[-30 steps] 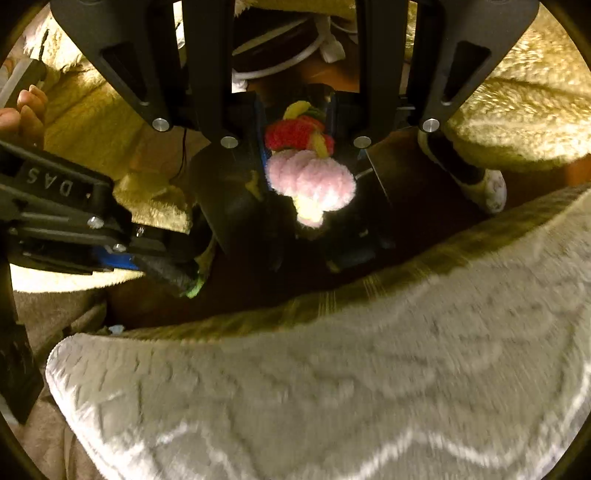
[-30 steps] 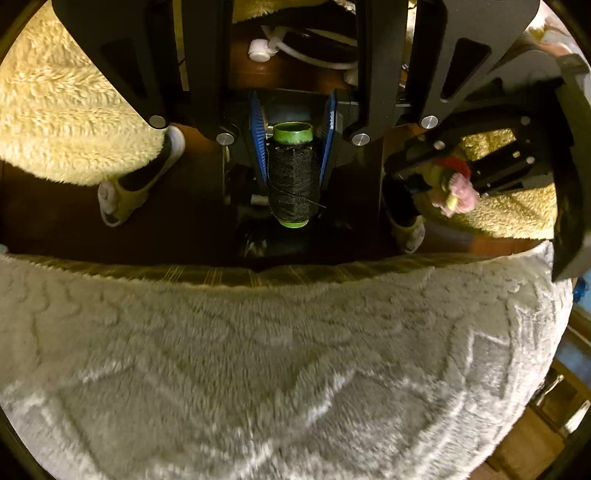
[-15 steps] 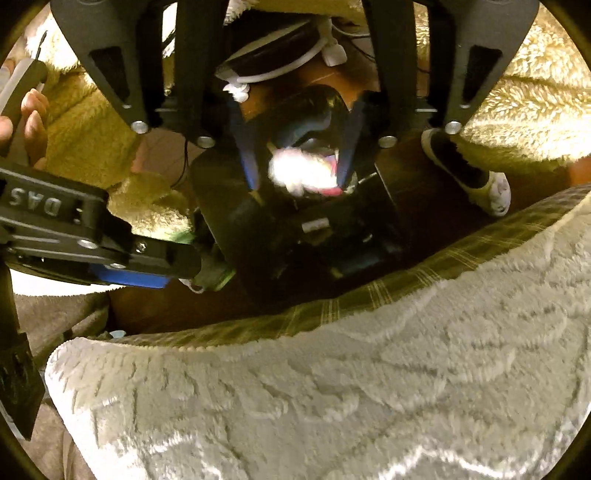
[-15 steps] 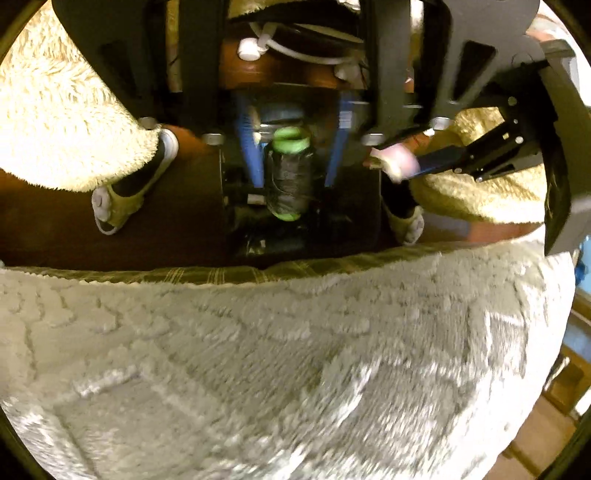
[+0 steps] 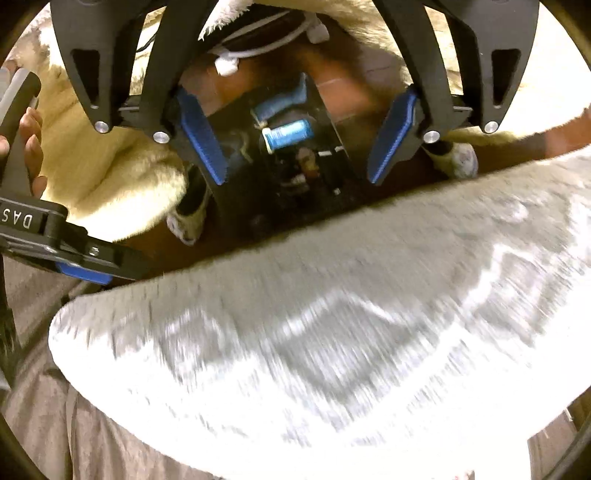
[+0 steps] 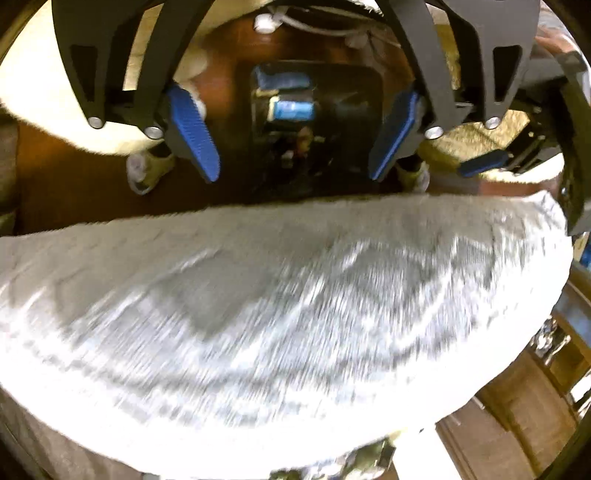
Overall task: Collect trash
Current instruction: 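Open both tools to drop the items into the bin, then grasp the yellow-capped white bottle with the left tool while the right grasps the blue cloth knot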
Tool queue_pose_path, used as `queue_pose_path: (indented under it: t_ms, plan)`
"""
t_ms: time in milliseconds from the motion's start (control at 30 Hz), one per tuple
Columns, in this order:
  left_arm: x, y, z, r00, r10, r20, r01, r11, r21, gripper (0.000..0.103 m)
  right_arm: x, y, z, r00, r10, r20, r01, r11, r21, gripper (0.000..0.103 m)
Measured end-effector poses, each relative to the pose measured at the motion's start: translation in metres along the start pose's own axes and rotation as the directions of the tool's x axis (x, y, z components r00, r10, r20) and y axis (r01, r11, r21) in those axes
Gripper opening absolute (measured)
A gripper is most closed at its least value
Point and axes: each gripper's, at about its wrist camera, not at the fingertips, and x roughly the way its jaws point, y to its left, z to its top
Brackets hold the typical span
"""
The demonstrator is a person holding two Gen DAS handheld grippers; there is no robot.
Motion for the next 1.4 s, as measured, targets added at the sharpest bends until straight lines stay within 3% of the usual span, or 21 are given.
queue_pose_path:
  t_ms: [67, 267, 567, 933, 1233, 1400]
  plan:
    - [-0.012, 0.007, 0.007, 1.000, -0.003, 0.023, 0.003, 1.000, -0.016, 0.076, -0.009, -0.003, 0.006, 1.000, -0.007, 0.019, 0.007, 1.000, 0.009, 0.094]
    - [-0.048, 0.023, 0.033, 0.993, 0.037, 0.108, -0.034, 0.999, -0.029, 0.079, -0.036, -0.014, 0.031, 0.996, -0.021, 0.091, 0.020, 1.000, 0.014, 0.094]
    - [-0.075, 0.035, 0.094, 0.975, 0.100, 0.201, -0.098, 0.995, -0.015, 0.079, -0.055, -0.015, 0.098, 0.979, -0.053, 0.197, 0.058, 0.998, -0.020, 0.095]
    - [-0.058, 0.053, 0.177, 0.962, 0.146, 0.230, -0.150, 0.989, -0.002, 0.079, -0.023, -0.002, 0.178, 0.980, -0.051, 0.194, 0.060, 0.997, -0.040, 0.095]
    - [-0.028, 0.062, 0.231, 0.964, 0.153, 0.218, -0.155, 0.988, -0.006, 0.077, 0.019, 0.017, 0.235, 0.981, -0.049, 0.190, 0.067, 0.994, -0.090, 0.094]
    - [-0.012, 0.066, 0.255, 0.968, 0.148, 0.205, -0.148, 0.989, -0.017, 0.064, 0.041, 0.024, 0.261, 0.986, -0.018, 0.163, 0.034, 0.995, -0.092, 0.078]
